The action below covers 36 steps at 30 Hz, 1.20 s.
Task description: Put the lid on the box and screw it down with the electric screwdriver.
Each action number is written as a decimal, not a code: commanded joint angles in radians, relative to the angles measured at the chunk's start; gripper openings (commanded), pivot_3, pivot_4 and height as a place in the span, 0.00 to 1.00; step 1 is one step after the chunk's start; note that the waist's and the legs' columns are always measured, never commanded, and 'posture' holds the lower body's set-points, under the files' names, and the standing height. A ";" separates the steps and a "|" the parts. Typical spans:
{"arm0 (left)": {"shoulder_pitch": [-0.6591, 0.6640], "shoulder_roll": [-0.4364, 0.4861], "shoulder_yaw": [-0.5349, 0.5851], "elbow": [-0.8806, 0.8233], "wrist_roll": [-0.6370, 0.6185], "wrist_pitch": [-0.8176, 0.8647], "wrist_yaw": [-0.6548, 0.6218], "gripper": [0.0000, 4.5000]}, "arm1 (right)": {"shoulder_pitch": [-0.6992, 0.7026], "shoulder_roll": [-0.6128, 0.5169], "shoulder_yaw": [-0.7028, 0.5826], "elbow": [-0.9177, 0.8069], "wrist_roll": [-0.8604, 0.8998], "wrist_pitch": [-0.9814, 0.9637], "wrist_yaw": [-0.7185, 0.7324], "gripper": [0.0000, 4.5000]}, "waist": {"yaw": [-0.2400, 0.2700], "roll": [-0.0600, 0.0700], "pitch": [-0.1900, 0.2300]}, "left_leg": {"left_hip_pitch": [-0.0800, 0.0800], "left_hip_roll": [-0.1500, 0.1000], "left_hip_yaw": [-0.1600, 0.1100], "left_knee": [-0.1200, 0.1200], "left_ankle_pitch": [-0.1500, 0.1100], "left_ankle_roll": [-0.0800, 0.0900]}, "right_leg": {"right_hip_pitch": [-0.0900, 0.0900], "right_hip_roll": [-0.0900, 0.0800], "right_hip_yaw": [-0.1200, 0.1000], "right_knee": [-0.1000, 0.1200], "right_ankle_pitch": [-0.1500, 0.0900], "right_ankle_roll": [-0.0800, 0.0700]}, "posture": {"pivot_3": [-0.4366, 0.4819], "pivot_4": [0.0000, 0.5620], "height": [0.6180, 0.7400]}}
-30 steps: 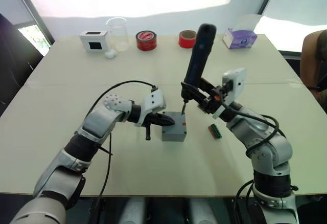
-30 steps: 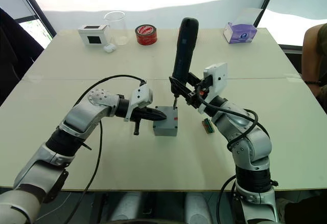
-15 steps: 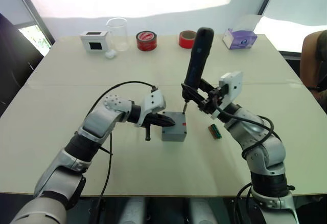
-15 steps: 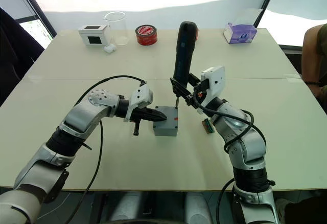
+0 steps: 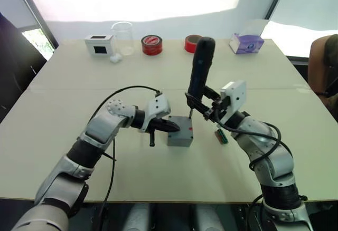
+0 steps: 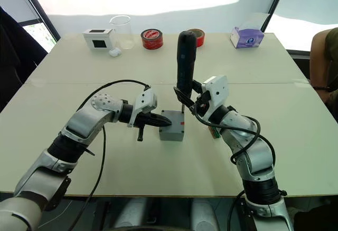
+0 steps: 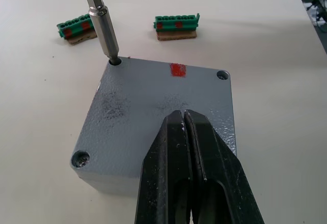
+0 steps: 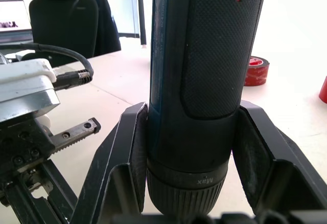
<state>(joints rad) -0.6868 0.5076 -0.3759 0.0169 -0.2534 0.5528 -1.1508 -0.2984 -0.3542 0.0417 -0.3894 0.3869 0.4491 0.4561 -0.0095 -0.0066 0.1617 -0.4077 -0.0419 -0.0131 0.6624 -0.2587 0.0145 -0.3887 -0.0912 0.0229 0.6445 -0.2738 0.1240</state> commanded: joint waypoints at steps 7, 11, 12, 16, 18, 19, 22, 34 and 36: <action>0.011 0.007 0.002 -0.003 0.018 -0.006 -0.001 0.00 | 0.058 -0.002 0.034 0.075 -0.014 0.077 -0.003 0.39 | 0.000 -0.003 -0.003 | 0.000 0.000 -0.001 0.000 0.000 0.000 | 0.000 0.000 0.000 0.000 0.000 0.000 | 0.48 0.27 1.00; 0.019 0.012 -0.003 -0.007 0.023 -0.006 -0.003 0.00 | 0.066 0.006 0.032 0.072 -0.005 0.071 -0.001 0.39 | 0.000 -0.004 -0.005 | 0.000 0.000 -0.001 0.000 0.000 0.000 | 0.000 0.000 0.000 0.000 0.000 0.000 | 0.48 0.27 1.00; 0.019 0.013 -0.003 -0.007 0.023 -0.006 -0.003 0.00 | 0.066 0.007 0.032 0.073 -0.005 0.070 -0.001 0.39 | 0.000 -0.004 -0.005 | 0.000 0.000 -0.001 0.000 0.000 0.000 | 0.000 0.000 0.000 0.000 0.000 0.000 | 0.48 0.27 1.00; 0.019 0.014 -0.004 -0.007 0.023 -0.006 -0.004 0.00 | 0.064 0.011 0.033 0.073 -0.007 0.068 0.000 0.39 | 0.000 -0.004 -0.006 | 0.000 0.000 -0.001 0.000 0.000 0.000 | 0.000 -0.001 0.000 0.000 0.000 -0.001 | 0.48 0.27 1.00; 0.017 0.015 -0.007 -0.007 0.025 -0.006 -0.005 0.00 | 0.064 0.004 0.040 0.068 -0.015 0.064 0.002 0.39 | 0.000 -0.004 -0.006 | 0.000 0.000 -0.001 -0.001 0.000 0.000 | 0.000 -0.001 0.000 0.000 0.000 -0.001 | 0.48 0.27 1.00; 0.017 0.015 -0.008 -0.007 0.027 -0.007 -0.005 0.00 | 0.064 0.001 0.044 0.066 -0.020 0.063 0.004 0.39 | 0.000 -0.004 -0.006 | 0.000 0.000 -0.001 -0.001 0.000 0.000 | 0.000 -0.001 0.000 0.000 0.000 -0.001 | 0.48 0.27 1.00; 0.017 0.014 -0.010 -0.007 0.030 -0.009 -0.007 0.00 | 0.065 -0.004 0.049 0.062 -0.025 0.062 0.008 0.39 | 0.000 -0.004 -0.006 | 0.000 0.000 -0.001 -0.001 0.000 0.000 | 0.000 -0.001 0.000 0.000 0.000 -0.001 | 0.48 0.27 1.00; 0.026 0.008 -0.012 -0.003 0.036 -0.016 -0.006 0.00 | -0.008 -0.020 0.010 0.017 0.008 0.072 0.027 0.39 | 0.000 -0.004 -0.006 | 0.000 0.000 -0.001 -0.001 0.000 0.000 | 0.000 -0.004 -0.001 -0.001 -0.001 -0.001 | 0.48 0.27 1.00; 0.029 0.003 -0.011 -0.001 0.033 -0.013 -0.004 0.00 | -0.099 -0.042 -0.053 -0.015 0.070 0.119 0.028 0.39 | -0.001 -0.004 -0.006 | 0.000 0.000 -0.001 -0.001 0.000 0.000 | -0.001 -0.004 -0.001 -0.001 -0.001 -0.001 | 0.48 0.27 1.00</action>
<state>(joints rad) -0.6734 0.5095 -0.3738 0.0156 -0.2320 0.5317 -1.1556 -0.3479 -0.3732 0.0285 -0.3935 0.4112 0.5021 0.4777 -0.0100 -0.0104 0.1557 -0.4081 -0.0421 -0.0144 0.6608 -0.2589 0.0142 -0.3894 -0.0959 0.0211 0.6435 -0.2744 0.1227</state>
